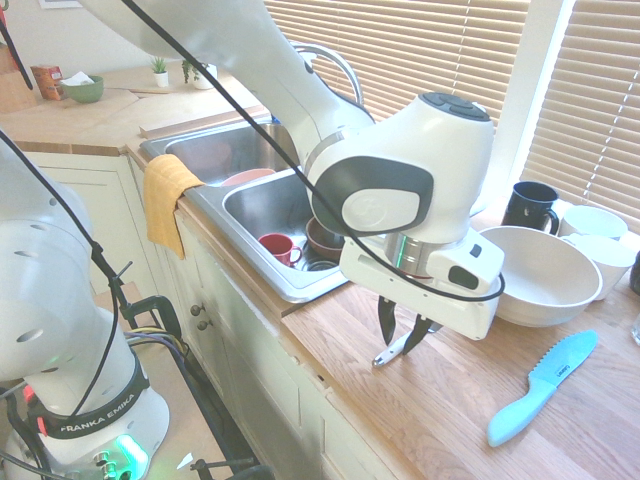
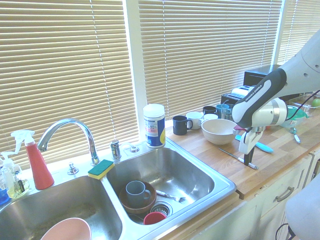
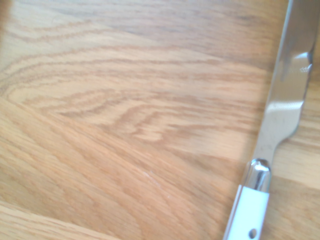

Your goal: Put the knife into the sink

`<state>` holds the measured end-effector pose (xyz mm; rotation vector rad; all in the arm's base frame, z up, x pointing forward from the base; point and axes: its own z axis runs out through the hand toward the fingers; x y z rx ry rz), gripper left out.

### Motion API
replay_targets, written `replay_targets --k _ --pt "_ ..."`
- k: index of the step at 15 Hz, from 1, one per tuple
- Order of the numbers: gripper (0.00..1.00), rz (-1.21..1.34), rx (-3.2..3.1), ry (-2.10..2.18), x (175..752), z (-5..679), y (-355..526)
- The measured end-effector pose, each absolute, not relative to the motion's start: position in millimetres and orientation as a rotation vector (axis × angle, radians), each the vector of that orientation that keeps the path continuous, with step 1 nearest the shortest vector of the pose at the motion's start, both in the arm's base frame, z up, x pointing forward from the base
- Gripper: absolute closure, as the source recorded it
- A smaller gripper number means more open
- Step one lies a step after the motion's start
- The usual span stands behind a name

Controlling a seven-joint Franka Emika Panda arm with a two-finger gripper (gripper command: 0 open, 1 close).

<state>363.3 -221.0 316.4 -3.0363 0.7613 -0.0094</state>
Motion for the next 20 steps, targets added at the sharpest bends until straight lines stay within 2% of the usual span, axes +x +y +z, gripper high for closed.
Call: replay_targets --k 10,16,20 --pt "1.00 -0.030 -3.020 0.788 369.0 322.5 -219.2" --pt "1.00 -0.182 -2.992 0.855 373.6 405.2 -193.9" --pt "1.00 -0.159 -2.944 0.996 381.1 439.9 -118.1"
